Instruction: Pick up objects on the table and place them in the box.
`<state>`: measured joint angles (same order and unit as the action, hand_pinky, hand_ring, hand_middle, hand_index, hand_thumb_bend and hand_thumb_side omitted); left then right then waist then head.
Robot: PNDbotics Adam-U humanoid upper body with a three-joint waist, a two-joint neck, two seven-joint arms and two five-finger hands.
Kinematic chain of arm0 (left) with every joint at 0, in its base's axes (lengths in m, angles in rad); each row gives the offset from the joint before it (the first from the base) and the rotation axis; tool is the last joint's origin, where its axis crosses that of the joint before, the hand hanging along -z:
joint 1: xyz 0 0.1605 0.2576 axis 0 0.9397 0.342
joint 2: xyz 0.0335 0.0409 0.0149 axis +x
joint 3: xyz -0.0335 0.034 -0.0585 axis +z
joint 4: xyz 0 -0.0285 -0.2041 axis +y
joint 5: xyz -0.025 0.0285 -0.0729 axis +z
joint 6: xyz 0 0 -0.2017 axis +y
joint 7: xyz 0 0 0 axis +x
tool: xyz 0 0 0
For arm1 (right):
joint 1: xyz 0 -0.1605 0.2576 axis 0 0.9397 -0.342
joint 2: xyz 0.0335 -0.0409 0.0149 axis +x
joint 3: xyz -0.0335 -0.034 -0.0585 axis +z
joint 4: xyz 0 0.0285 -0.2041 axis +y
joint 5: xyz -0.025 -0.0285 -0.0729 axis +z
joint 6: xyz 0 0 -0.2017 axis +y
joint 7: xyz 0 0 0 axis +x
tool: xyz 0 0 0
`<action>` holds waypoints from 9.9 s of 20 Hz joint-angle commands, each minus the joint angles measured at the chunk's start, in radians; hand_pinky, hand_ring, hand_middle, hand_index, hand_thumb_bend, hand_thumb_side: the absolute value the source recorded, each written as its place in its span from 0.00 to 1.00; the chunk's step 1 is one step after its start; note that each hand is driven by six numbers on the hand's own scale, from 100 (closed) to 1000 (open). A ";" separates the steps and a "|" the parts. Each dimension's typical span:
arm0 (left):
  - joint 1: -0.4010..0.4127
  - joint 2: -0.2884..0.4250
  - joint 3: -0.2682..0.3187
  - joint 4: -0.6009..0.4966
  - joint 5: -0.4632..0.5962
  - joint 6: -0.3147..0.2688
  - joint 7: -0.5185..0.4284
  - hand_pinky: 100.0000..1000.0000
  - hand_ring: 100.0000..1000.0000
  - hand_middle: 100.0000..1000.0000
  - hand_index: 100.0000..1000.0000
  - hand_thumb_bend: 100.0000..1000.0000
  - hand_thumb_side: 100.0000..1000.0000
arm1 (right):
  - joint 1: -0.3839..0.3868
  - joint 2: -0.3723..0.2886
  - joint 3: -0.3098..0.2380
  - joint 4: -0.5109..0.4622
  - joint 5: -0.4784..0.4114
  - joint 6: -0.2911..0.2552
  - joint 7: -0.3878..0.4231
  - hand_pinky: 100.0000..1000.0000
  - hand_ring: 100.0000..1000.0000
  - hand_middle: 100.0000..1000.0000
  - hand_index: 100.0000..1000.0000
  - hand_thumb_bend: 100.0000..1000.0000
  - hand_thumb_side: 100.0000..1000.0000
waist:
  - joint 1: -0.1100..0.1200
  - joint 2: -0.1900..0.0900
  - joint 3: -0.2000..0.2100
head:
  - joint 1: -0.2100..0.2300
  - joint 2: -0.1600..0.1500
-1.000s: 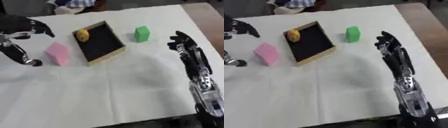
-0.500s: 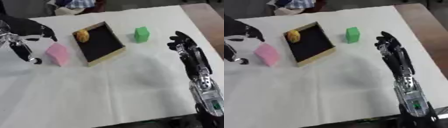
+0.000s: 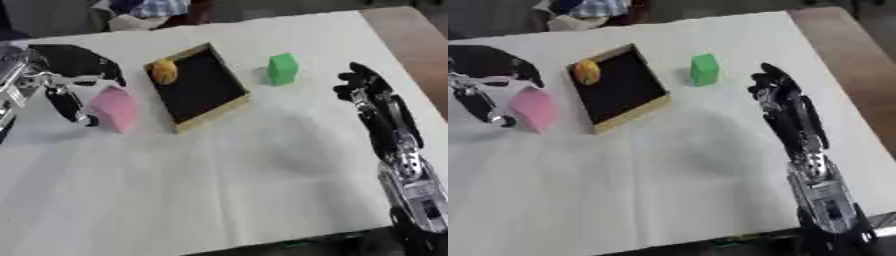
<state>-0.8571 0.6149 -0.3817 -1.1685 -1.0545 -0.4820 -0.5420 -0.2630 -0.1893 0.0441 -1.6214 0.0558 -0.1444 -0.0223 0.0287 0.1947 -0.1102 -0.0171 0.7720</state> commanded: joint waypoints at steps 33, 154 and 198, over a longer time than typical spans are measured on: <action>-0.074 0.041 0.025 -0.171 0.065 0.030 -0.055 0.71 0.57 0.50 0.61 0.37 0.01 | -0.002 -0.009 -0.005 -0.009 0.003 0.000 -0.002 0.76 0.71 0.73 0.89 0.00 0.65 | -0.001 -0.033 -0.003 | -0.010 -0.002; 0.600 -0.051 0.269 -0.597 0.656 0.386 0.424 0.71 0.55 0.59 0.79 0.01 0.67 | -0.849 0.011 0.091 0.921 1.073 -0.310 0.356 0.86 0.89 0.89 0.97 0.21 0.48 | -0.034 -0.035 0.085 | -0.099 -0.002; 0.706 -0.333 0.312 -0.585 0.795 0.380 0.741 0.70 0.52 0.56 0.76 0.00 0.75 | -0.055 -0.007 -0.035 -0.007 0.020 -0.029 0.013 0.77 0.73 0.72 0.93 0.00 0.61 | -0.039 0.015 0.076 | 0.031 -0.002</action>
